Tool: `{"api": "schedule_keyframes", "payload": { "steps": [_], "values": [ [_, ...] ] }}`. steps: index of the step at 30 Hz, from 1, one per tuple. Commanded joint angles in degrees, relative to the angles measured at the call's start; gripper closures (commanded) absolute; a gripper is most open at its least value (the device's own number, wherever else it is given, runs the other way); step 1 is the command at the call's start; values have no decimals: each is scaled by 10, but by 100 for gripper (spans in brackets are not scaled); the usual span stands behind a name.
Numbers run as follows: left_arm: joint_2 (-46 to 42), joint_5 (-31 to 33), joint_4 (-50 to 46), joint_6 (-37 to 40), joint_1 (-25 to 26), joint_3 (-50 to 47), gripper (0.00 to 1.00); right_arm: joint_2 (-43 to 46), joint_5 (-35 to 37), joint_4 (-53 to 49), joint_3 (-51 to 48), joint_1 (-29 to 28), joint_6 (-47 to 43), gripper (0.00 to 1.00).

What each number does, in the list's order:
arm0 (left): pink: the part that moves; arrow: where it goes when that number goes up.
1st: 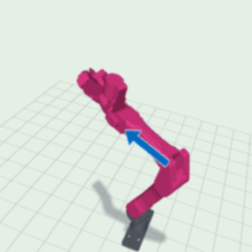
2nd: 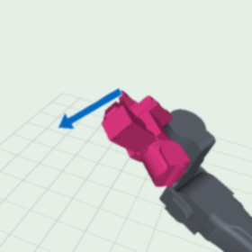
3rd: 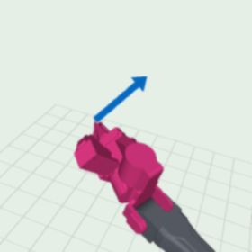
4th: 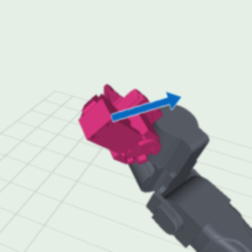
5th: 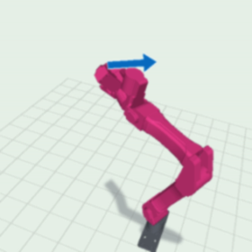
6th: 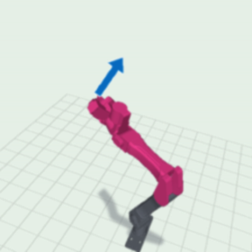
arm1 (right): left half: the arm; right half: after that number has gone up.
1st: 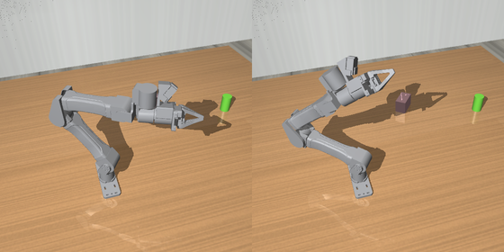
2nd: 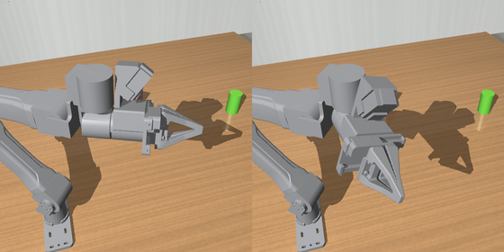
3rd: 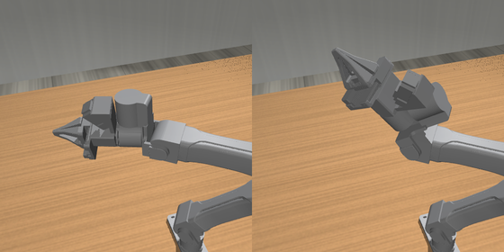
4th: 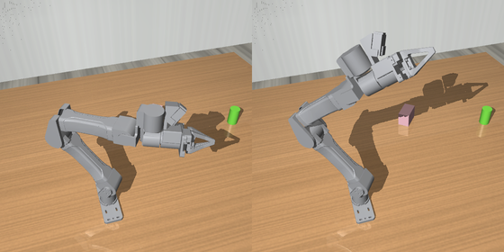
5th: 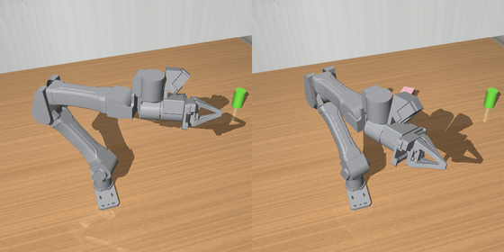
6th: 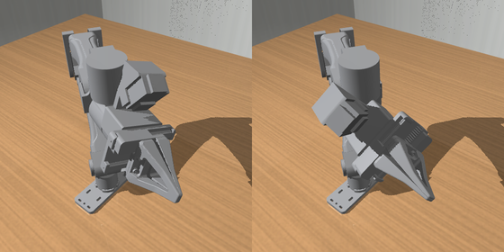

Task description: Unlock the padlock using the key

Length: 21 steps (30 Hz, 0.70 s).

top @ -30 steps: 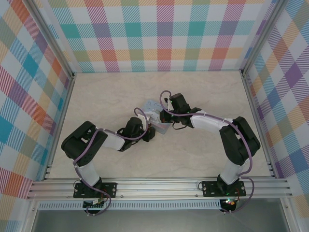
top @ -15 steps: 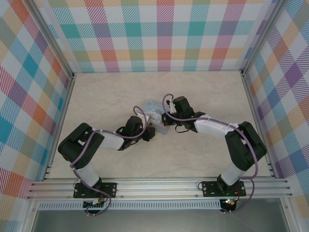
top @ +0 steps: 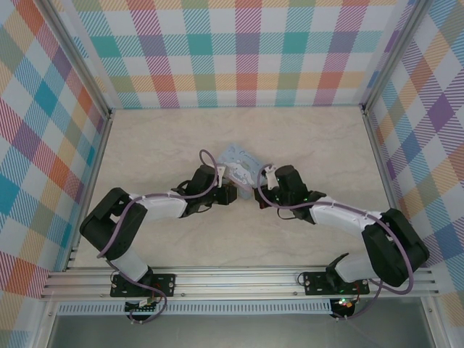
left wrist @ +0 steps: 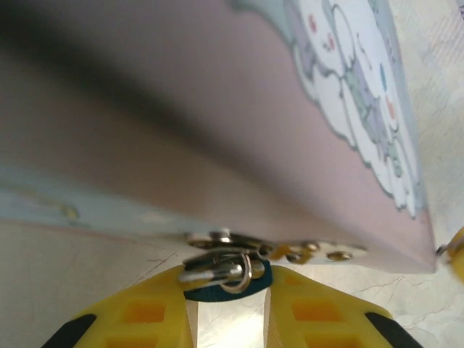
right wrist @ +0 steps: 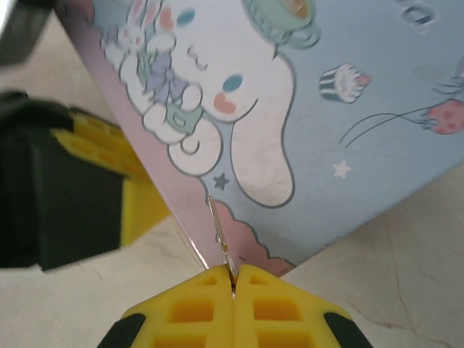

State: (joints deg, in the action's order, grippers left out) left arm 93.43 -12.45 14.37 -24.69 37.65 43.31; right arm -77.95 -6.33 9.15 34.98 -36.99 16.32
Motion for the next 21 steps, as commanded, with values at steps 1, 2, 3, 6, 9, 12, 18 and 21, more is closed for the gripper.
{"api": "schedule_keyframes", "payload": {
  "steps": [1,2,3,6,9,12,18,21],
  "values": [
    [-35,-22,-36,-33,10,41,78,3,18,47,-24,-21,-42,100],
    [-38,-23,-44,-34,11,47,78,2,23,57,-30,-24,-42,100],
    [-40,-21,-54,-33,11,52,78,0,26,68,-39,-24,-41,100],
    [-42,-18,-68,-33,11,59,78,5,33,84,-52,-24,-39,100],
    [-37,-19,-69,-36,11,57,79,21,36,85,-56,-24,-43,100],
    [-36,-34,-53,-55,12,55,79,25,17,77,-56,-24,-56,100],
    [-43,-49,-50,-85,15,64,80,6,15,97,-69,-34,-74,100],
    [-46,-47,-54,-88,15,67,79,-10,15,105,-65,-35,-80,100]
  ]
}}
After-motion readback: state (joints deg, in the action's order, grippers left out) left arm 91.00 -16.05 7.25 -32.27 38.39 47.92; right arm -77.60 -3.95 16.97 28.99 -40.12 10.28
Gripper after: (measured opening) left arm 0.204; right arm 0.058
